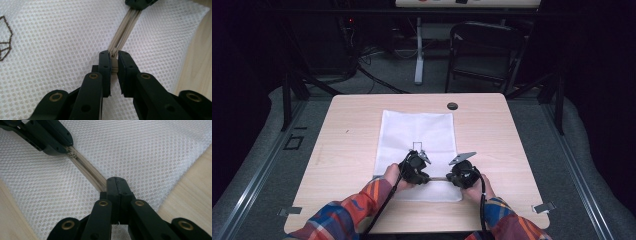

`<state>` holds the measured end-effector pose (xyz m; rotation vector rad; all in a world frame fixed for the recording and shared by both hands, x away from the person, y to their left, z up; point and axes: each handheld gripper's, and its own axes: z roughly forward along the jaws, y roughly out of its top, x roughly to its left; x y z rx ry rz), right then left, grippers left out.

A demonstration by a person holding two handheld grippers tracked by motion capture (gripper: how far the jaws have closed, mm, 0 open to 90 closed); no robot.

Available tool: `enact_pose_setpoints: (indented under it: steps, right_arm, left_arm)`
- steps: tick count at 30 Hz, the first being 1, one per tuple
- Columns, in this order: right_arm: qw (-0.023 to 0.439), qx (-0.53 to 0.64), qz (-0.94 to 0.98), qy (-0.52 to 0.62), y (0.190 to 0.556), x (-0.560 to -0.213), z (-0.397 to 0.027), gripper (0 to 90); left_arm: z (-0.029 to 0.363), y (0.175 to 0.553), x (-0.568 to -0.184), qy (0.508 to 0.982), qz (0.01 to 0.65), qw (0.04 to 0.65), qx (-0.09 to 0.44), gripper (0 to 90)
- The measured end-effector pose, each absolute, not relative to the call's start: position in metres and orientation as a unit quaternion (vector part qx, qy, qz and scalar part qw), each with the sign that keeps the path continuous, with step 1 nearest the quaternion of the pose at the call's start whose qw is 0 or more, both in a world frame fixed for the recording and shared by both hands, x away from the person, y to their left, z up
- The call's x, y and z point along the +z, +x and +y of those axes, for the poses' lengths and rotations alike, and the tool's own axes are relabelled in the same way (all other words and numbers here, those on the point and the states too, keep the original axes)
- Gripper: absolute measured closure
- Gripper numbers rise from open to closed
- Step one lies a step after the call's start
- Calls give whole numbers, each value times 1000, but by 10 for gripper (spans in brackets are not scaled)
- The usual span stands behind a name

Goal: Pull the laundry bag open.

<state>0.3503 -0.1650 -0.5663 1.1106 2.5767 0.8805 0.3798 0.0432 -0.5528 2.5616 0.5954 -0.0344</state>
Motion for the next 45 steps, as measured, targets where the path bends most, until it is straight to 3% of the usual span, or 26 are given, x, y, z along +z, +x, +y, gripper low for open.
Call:
enact_pose_setpoints:
  steps: [45]
  right_arm:
    - [102,293,875,372,350,-566,-164,900]
  left_arm:
    - [88,381,-552,939,249,238,-18,812]
